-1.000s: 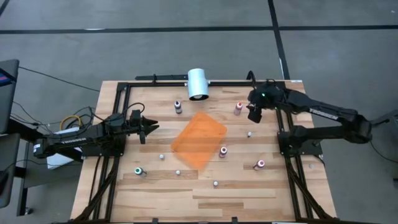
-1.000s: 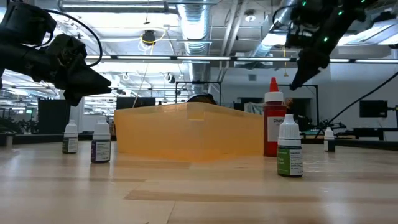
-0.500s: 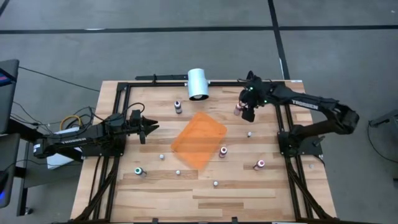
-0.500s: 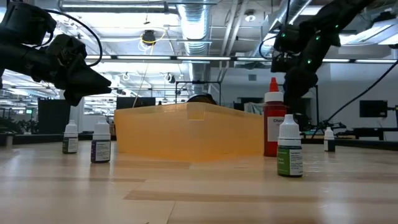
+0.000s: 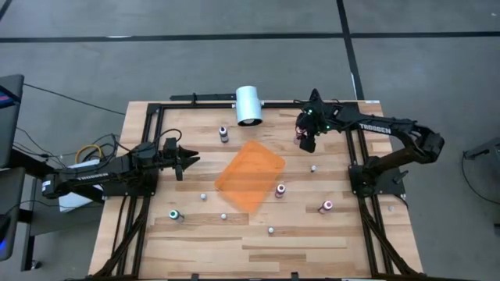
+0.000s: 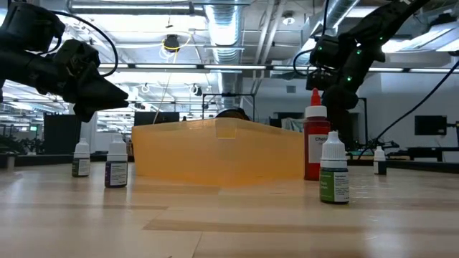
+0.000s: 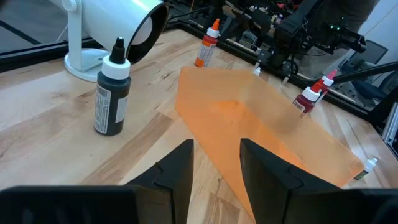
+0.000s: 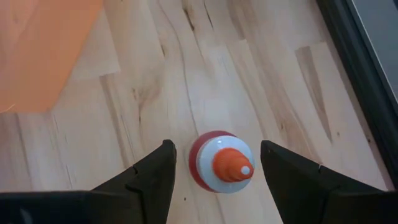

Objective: Pick & Place food coloring
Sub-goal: Put the big orange food coloring bottle into the orange bin

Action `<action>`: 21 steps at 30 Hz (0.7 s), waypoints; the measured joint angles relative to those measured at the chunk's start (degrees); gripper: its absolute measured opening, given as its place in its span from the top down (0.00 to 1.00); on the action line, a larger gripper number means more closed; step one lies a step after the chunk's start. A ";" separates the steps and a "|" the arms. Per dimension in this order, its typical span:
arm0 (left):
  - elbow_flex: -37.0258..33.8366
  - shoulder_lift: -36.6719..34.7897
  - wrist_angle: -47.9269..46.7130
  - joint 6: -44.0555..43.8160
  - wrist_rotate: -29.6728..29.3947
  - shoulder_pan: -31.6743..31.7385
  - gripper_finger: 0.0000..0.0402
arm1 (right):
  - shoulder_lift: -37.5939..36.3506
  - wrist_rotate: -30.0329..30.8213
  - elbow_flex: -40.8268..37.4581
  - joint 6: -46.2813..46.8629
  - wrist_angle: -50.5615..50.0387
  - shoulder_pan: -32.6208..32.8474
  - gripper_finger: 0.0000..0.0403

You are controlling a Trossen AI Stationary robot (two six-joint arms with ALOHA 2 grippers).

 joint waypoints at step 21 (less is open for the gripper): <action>0.02 -0.02 0.00 0.02 0.00 0.00 0.70 | -0.02 0.04 0.00 1.67 0.23 0.00 0.70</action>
